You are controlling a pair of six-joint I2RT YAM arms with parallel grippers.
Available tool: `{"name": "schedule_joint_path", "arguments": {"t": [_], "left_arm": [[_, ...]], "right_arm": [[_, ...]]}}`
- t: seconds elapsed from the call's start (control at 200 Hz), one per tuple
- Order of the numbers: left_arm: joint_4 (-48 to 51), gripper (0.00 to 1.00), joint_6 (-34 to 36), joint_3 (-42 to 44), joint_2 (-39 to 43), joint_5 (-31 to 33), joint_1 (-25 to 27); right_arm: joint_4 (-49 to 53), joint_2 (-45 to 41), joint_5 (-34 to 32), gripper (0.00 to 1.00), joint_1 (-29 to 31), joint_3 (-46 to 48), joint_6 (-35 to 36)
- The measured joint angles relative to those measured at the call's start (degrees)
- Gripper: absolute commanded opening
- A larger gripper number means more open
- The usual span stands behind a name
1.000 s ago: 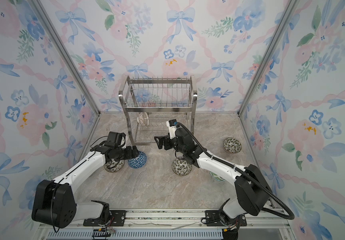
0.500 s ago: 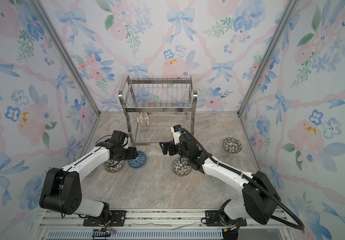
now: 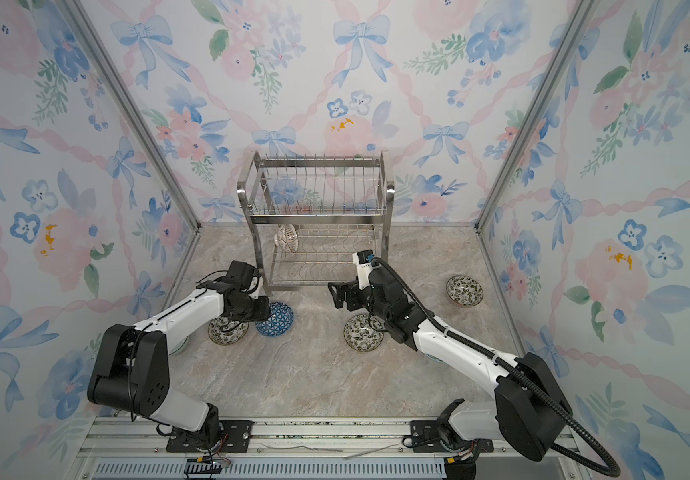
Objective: Load the bowls into the dish rack
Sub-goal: 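Grip the blue-triangle bowl rim with the left gripper and lift it toward the rack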
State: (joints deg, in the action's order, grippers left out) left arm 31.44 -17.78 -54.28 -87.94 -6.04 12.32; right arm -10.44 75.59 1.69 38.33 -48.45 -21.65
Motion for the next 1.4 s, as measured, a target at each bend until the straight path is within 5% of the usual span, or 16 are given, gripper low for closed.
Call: {"name": "schedule_joint_path", "arguments": {"t": [0.54, 0.97, 1.4], "left_arm": [[0.0, 0.0, -0.9, -2.7, -1.9, -1.7, 6.5], [0.5, 0.0, -5.3, -10.2, -9.0, -2.1, 20.3], [0.3, 0.37, -7.0, -14.8, -12.1, -2.8, 21.5]], "right_arm": [[12.8, -4.7, 0.7, 0.96, 3.2, -0.7, 6.7], [21.9, -7.9, -4.2, 0.97, 4.5, -1.0, 8.2], [26.6, -7.7, -7.4, 0.96, 4.7, -1.1, 8.1]]}}
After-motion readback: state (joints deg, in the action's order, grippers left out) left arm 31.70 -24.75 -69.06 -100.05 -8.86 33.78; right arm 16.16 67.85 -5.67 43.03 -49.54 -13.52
